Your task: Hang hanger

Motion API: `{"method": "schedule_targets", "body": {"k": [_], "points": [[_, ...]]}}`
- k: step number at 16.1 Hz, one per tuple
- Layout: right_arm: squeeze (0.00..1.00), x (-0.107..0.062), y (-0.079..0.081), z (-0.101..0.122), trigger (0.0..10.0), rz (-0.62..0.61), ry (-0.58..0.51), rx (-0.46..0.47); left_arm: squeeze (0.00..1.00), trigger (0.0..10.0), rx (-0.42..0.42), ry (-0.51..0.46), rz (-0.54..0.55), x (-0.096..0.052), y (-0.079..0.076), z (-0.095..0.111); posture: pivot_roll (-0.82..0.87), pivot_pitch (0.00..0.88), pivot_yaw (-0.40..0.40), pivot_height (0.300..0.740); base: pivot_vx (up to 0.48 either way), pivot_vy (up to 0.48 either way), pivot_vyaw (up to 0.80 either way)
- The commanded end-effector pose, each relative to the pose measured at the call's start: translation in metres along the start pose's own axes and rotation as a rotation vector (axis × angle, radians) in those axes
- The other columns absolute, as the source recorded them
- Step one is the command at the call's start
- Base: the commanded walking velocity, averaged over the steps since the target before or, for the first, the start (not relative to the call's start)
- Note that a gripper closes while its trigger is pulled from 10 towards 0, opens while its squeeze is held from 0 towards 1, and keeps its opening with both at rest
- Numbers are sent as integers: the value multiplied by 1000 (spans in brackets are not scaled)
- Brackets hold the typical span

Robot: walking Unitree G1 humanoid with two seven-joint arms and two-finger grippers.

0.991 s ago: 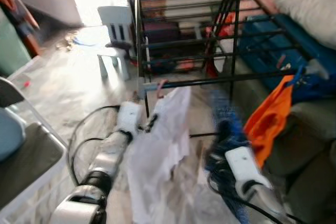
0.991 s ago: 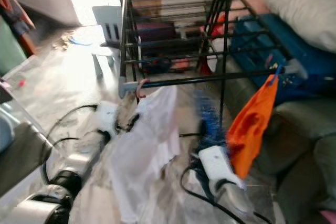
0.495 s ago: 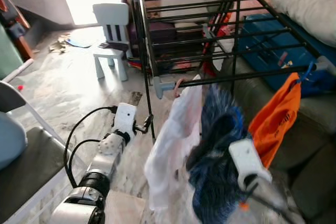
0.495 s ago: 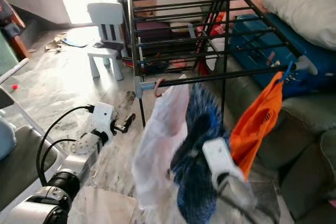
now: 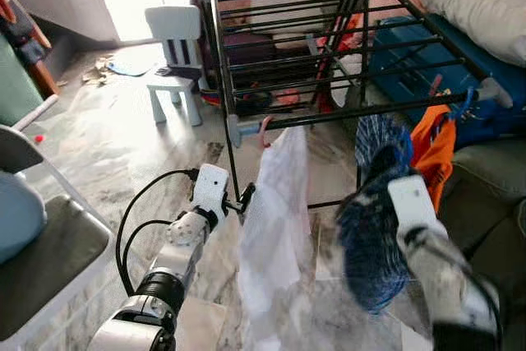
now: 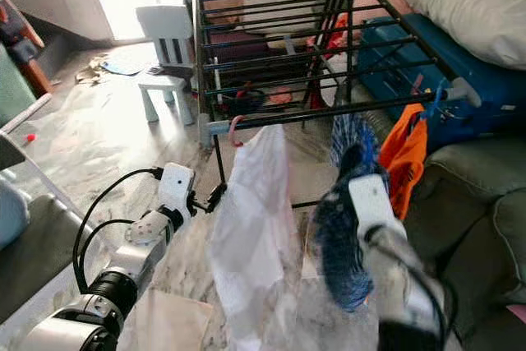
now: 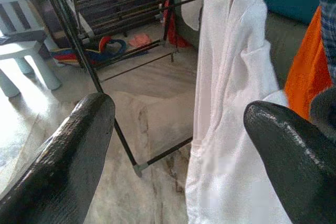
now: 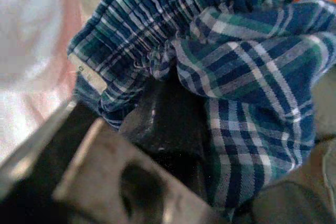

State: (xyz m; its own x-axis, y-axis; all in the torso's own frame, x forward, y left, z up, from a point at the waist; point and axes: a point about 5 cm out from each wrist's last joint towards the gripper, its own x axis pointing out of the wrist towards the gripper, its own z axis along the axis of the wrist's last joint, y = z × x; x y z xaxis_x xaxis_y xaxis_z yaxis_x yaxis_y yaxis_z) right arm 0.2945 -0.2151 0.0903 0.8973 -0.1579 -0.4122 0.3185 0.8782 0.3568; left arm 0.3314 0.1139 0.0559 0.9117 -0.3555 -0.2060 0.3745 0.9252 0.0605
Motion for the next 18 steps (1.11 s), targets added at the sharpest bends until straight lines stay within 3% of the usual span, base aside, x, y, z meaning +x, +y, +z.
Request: {"method": "schedule_targets", "body": {"k": [1,7,11,18], "points": [[0,5,8,6,10000,41,9,17,0,10000,13,0,9,-2,7,1,-25,0,48,740,0,0,0],[0,26,27,13,10000,124,90,-9,0,10000,34,11,13,-13,19,-6,13,0,29,740,0,0,0],[0,40,35,31,10000,159,87,-60,0,10000,64,-1,11,-21,29,-5,61,0,18,740,0,0,0],[0,53,12,50,10000,94,74,43,0,10000,75,-4,-19,-32,35,-3,109,0,15,740,0,0,0]]}}
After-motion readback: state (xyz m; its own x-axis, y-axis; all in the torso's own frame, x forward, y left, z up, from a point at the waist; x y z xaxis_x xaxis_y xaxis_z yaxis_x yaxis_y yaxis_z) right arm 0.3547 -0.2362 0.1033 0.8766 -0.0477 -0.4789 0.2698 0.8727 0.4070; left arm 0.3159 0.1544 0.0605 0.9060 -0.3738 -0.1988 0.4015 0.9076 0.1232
